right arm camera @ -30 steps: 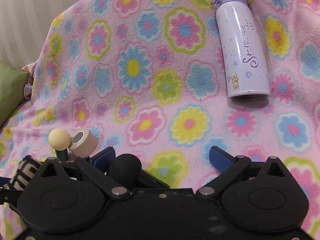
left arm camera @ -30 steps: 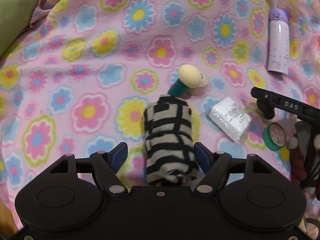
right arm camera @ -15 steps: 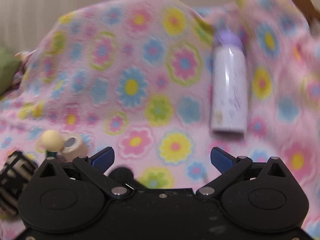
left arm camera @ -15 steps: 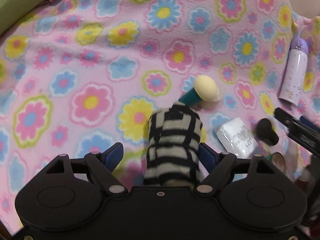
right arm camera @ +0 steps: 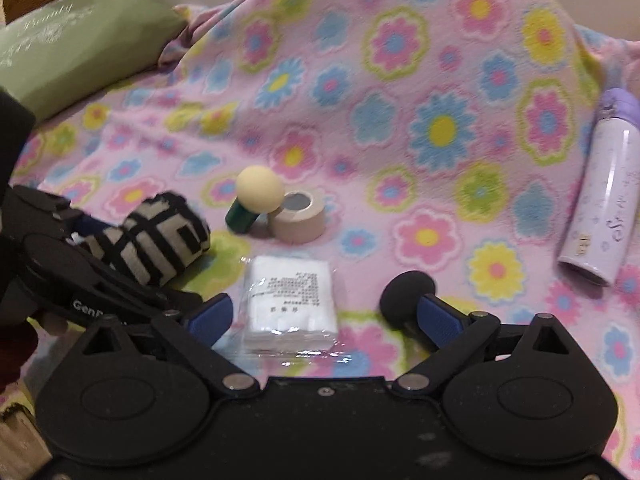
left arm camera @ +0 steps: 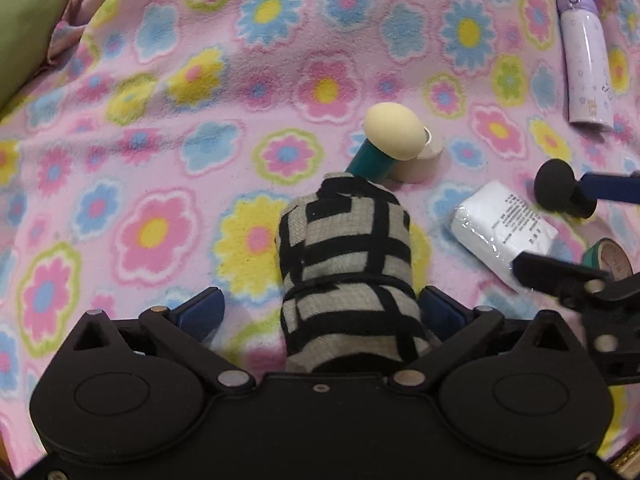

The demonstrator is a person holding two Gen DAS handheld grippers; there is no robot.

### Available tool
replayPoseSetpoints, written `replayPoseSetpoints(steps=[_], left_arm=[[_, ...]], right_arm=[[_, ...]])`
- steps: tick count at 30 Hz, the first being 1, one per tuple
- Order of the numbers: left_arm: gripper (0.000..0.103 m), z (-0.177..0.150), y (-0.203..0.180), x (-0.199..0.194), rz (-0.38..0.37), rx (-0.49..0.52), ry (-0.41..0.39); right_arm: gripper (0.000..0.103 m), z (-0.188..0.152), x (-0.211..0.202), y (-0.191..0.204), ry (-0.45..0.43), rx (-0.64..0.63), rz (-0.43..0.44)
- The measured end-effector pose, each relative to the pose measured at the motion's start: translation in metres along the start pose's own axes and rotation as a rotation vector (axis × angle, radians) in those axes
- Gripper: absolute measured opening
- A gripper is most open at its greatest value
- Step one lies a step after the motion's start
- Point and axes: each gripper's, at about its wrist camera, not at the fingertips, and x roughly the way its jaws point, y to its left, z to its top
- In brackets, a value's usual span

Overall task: Organize soft objects
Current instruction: 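Hold the striped cloth in left tool while right grasps white tissue pack, then carry the striped cloth and tissue pack over the basket with both tools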

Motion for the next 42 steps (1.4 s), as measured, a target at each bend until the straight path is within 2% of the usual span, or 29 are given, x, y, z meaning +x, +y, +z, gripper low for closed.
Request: replayPoseSetpoints(steps=[5,9,11,12,15,16,19,24,27,35,39,42], left_arm=[[0.099,0.003,0.009,0.001,-0.022,-0.05,-0.033],[0.098,0.007,0.016,0.0,-0.037,-0.102,-0.035],[0.093,0.008,0.021,-0.001,-0.06,-0.129,-0.033],[0.088,0.009,0.023,-0.002,-0.059,-0.137,-0.034],[0.062,0.01,0.031,-0.009,-0.123,-0.176,-0.036],[0.057,0.012,0.033,-0.011,-0.15,-0.194,-0.029],[0.052,0.015,0.035,-0.016,-0.163,-0.222,-0.018],[0.051,0.016,0.031,-0.023,-0.152,-0.214,-0.018],[0.051,0.014,0.033,-0.03,-0.149,-0.225,-0.026],[0.05,0.008,0.03,-0.056,-0.14,-0.196,-0.063],[0.049,0.007,0.03,-0.062,-0.14,-0.222,-0.059],[0.049,0.006,0.03,-0.072,-0.173,-0.236,-0.07]], right_arm=[[0.093,0.003,0.009,0.011,-0.005,-0.05,0.026],[0.078,0.008,0.01,0.015,-0.005,-0.057,0.05],[0.071,0.009,0.015,0.016,0.019,-0.06,0.071],[0.065,0.008,0.018,0.017,0.04,-0.059,0.088],[0.06,0.003,0.026,0.019,0.067,-0.048,0.101],[0.059,0.002,0.026,0.019,0.063,-0.036,0.102],[0.053,0.005,0.022,0.012,0.06,0.046,0.122],[0.053,0.007,0.005,0.001,0.041,0.145,0.114],[0.053,0.007,-0.007,-0.002,0.029,0.162,0.089],[0.053,0.003,-0.056,-0.004,-0.048,0.215,0.091],[0.053,-0.001,-0.064,-0.003,-0.036,0.219,0.049],[0.053,-0.004,-0.075,-0.003,-0.052,0.23,0.051]])
